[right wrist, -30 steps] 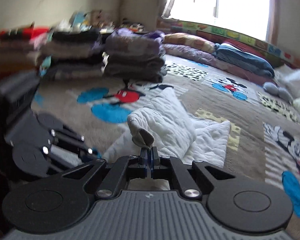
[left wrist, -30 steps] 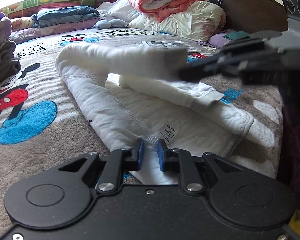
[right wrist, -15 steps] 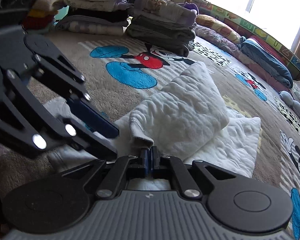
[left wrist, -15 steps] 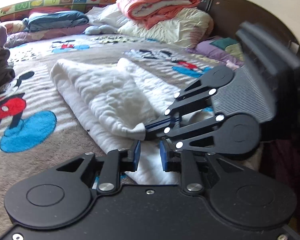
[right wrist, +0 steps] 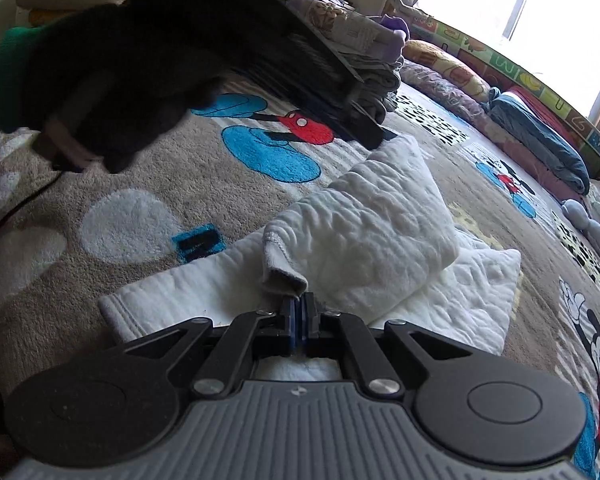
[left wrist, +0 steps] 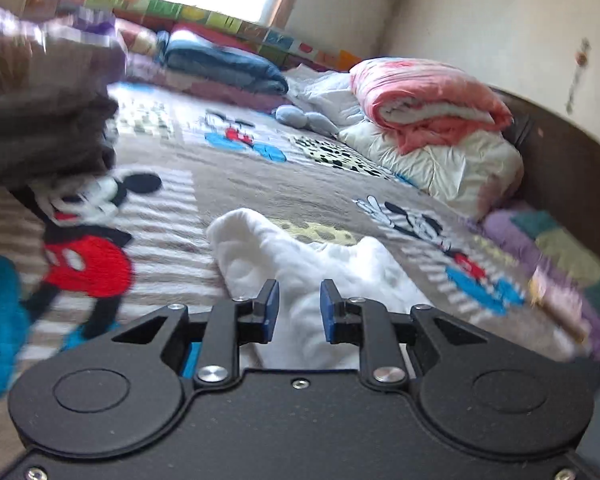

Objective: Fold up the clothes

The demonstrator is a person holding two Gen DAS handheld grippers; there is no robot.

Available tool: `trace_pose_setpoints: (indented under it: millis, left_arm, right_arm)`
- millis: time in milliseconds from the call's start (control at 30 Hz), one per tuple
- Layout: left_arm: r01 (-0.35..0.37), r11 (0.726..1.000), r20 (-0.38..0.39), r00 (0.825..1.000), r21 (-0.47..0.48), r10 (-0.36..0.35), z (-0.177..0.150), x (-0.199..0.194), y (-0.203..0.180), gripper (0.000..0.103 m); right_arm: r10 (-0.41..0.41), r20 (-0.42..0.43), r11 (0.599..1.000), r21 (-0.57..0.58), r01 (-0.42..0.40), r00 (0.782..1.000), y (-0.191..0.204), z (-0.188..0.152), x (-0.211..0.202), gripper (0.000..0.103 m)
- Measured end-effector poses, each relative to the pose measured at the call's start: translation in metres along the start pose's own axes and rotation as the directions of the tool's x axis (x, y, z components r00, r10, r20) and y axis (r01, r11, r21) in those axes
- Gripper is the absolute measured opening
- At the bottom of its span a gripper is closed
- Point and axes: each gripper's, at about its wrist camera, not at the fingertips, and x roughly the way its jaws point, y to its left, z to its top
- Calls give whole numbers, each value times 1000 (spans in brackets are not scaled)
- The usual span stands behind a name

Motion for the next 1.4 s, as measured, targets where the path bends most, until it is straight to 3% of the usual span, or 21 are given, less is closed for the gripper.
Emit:
trace_pose_setpoints:
  millis: [133,233,400,567,733,867,1033,1200,1400]
  left_arm:
    - [31,995,-33,999,-98,-35,10,31,20,22]
    - [52,981,-57,996,-185,-64,16,49,36,41]
    - [50,948,-93,992,-315,-83,16,66,57,41]
    - [37,946,-100,992,-321,-73,13,69,55,41]
    - [12,951,-99,994,-310,-45,13,70,51,41]
    - [11,945,-96,994,-327,-44,12,71,53,41]
    - [31,933,-91,993,-359,-68,12,71,58,41]
    - [43,930,-89,993,-366,-81,13,70,60,41]
    - [55,922,-79,993,-384,-92,11,68,67,32]
  right_arm:
    - [-1,12,1000,-23,1,1000,2,-2,-2,5]
    - [-2,24,999,-41,3,1000,4,-3,-4,5]
    - [5,60,1000,-19,-4,998,-1,2,-16,5]
    - [11,96,1000,2,-11,995,-5,8,-28,5]
    - [38,155,992,114,-56,987,-18,21,-41,5]
    - [59,166,996,61,-70,984,-3,33,-41,5]
    - [78,112,993,-99,-66,991,29,45,-34,5]
    - [37,-85,952,-301,-61,996,48,29,-8,5]
    - [20,-127,944,-325,-61,992,40,19,-10,5]
